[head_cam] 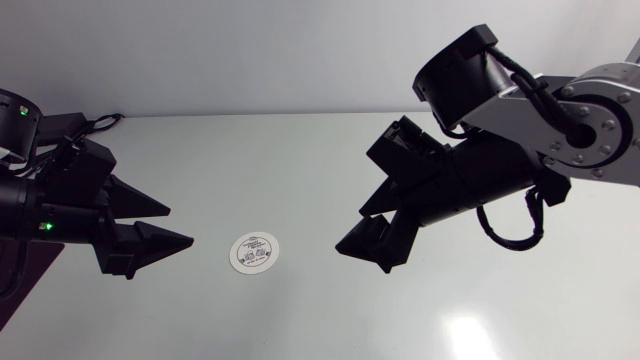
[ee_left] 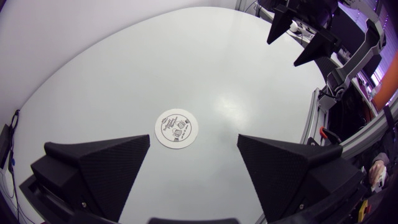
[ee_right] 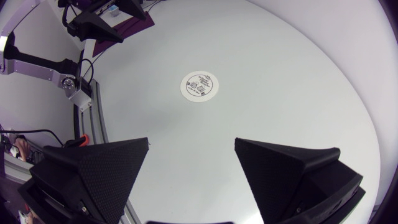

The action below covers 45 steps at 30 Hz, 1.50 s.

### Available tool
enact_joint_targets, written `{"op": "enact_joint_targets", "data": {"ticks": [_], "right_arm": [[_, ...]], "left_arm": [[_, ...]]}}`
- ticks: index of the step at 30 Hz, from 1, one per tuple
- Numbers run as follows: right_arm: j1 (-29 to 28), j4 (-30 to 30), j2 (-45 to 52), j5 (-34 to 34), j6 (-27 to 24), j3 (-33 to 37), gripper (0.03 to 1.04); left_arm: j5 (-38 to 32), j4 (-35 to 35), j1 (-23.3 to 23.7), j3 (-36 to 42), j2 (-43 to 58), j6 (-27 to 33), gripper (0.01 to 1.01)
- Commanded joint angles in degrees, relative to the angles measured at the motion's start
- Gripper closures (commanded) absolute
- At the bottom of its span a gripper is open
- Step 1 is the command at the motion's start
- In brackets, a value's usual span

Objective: Turn the coaster over.

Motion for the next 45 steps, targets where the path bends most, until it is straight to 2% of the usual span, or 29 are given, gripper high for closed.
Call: {"op": "enact_joint_targets", "data": {"ticks": [1, 8, 18, 31, 35, 37, 40, 41, 45], "right_arm": [[0.2, 0.2, 0.1, -0.3, 1.4, -0.5, 0.06], [0.1, 0.4, 0.1, -0.3, 1.3, -0.6, 0.06], [-0.4, 0.9, 0.7, -0.3, 0.8, -1.4, 0.06], [-3.4, 2.9, 4.5, -1.9, -0.9, -1.8, 0.06], [-4.4, 3.8, 6.4, -2.6, -1.6, -1.5, 0.06], [-4.7, 4.3, 7.5, -3.0, -1.7, -1.3, 0.06], [-5.1, 4.6, 8.7, -3.2, -1.9, -0.6, 0.06], [-5.3, 4.7, 9.0, -3.4, -2.1, -0.6, 0.06], [-6.4, 5.4, 10.6, -3.9, -2.8, -0.4, 0.06]], "left_arm": [[0.1, -0.9, 0.2, -0.5, 0.6, 0.6, 0.039], [-0.8, 1.2, 0.5, -1.6, 2.7, 0.9, 0.039], [-2.4, 7.8, 2.1, -3.8, 12.2, 3.6, 0.039], [-4.3, 15.6, -2.5, 0.1, 29.6, 2.5, 0.052], [-6.9, 17.8, -5.2, 2.0, 34.4, 1.5, 0.236], [-7.3, 18.0, -5.9, 3.7, 36.3, 0.9, 0.462], [-8.2, 18.7, -6.2, 6.0, 38.8, -0.4, 0.892], [-8.4, 18.8, -6.5, 6.7, 39.7, -0.4, 0.956], [-10.9, 18.8, -7.9, 8.4, 43.9, -0.4, 0.975]]}}
